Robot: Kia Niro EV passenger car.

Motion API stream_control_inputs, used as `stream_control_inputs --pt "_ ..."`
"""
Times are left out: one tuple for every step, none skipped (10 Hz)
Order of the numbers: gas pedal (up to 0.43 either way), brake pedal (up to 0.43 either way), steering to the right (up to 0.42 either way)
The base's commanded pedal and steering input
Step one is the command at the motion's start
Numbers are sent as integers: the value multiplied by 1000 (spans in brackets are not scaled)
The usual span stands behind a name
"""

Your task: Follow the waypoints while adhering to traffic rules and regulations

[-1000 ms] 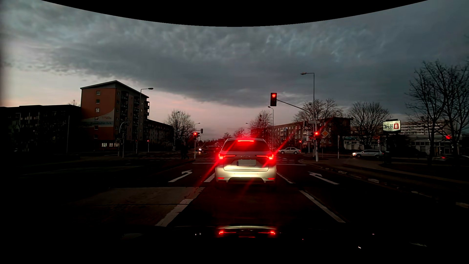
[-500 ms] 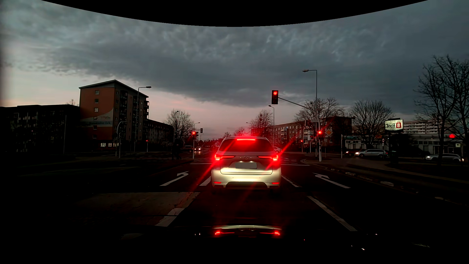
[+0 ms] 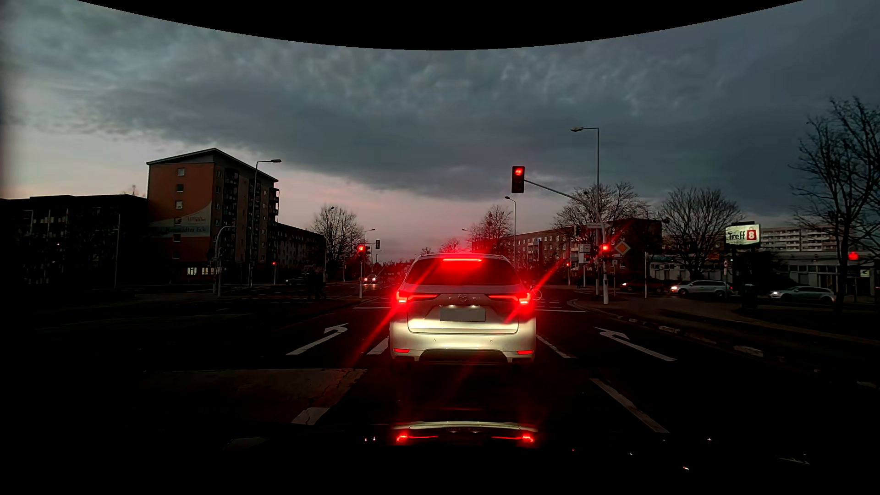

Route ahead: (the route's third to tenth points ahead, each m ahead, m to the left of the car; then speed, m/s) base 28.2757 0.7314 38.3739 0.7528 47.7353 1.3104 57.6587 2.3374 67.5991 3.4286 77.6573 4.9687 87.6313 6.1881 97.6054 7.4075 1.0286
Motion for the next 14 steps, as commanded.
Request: stream_control_inputs --pt "0 122 -7" --pt "0 122 -7" --pt "0 116 -7" --pt "0 110 -7" --pt "0 110 -7" --pt "0 104 -7" --pt "0 110 -7" --pt "0 128 -7" --pt "0 134 -7" --pt "0 134 -7" --pt "0 116 -7" --pt "0 110 -7" --pt "0 104 -7" --pt "0 98 -7"
